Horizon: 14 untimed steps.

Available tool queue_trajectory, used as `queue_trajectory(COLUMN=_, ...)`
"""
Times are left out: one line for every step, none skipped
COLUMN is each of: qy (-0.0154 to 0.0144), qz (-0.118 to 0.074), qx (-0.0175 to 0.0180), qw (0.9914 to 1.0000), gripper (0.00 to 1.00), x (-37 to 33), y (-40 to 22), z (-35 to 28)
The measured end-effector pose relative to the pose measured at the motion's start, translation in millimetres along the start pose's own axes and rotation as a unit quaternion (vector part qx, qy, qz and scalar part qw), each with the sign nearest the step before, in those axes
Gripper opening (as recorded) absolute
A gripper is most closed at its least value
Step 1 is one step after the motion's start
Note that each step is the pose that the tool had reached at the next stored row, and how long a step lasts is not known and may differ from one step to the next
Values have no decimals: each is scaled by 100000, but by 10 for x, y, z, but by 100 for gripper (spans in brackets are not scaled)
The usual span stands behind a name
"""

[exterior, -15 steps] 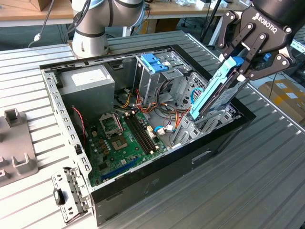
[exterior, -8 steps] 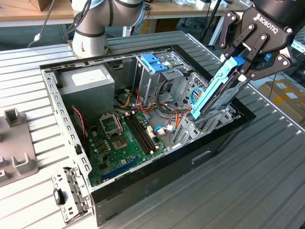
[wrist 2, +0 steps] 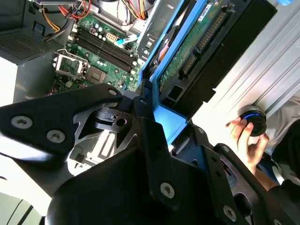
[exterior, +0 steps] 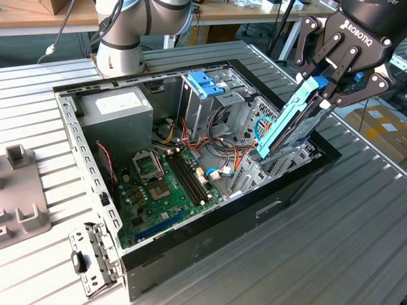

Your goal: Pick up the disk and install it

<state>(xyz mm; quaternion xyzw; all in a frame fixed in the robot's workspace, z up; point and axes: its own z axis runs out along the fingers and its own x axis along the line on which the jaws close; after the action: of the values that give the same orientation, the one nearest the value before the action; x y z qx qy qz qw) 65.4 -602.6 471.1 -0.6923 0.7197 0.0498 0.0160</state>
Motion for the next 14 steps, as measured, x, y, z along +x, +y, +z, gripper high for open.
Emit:
queue_trajectory(qy=-1, qz=1, qx=-1, qw=100000, gripper=37, x=0, y=-6, z=2)
queue_trajectory(qy=-1, qz=1, qx=1, qw=100000, gripper=37, x=0, y=-16, z=5)
queue_trajectory(qy=-2, qz=2, qx=0, qw=100000, gripper=37, x=0, y=-22, z=7)
queue_trajectory(qy=-1, qz=3, qx=0, qw=100000, gripper=37, x=0, y=-28, z=9)
queue_trajectory(qy=-1, qz=3, qx=0, qw=100000, gripper=37, x=0, y=-35, z=10)
queue_trajectory(qy=0, qz=5, qx=0, qw=100000, gripper=37, x=0, y=-41, z=12)
queue_trajectory(qy=2, qz=1, qx=0, qw=100000, gripper=37, x=0, y=-48, z=13)
queue_trajectory(qy=0, qz=0, qx=0, qw=100000, gripper=37, x=0, y=-55, z=14)
queue_trajectory(qy=-1, qz=3, qx=1, qw=100000, gripper=37, x=-1, y=-67, z=16)
queue_trajectory(qy=0, qz=2, qx=0, qw=100000, gripper=37, x=-1, y=-73, z=17)
queue_trajectory(qy=3, qz=3, qx=-1, qw=100000, gripper=37, x=-1, y=-80, z=18)
queue_trajectory(qy=1, qz=4, qx=1, qw=100000, gripper=37, x=-1, y=-95, z=21)
queue_trajectory(qy=0, qz=1, qx=0, qw=100000, gripper=37, x=-2, y=-105, z=22)
queue_trajectory(qy=-3, qz=2, qx=0, qw=100000, gripper=37, x=-2, y=-108, z=24)
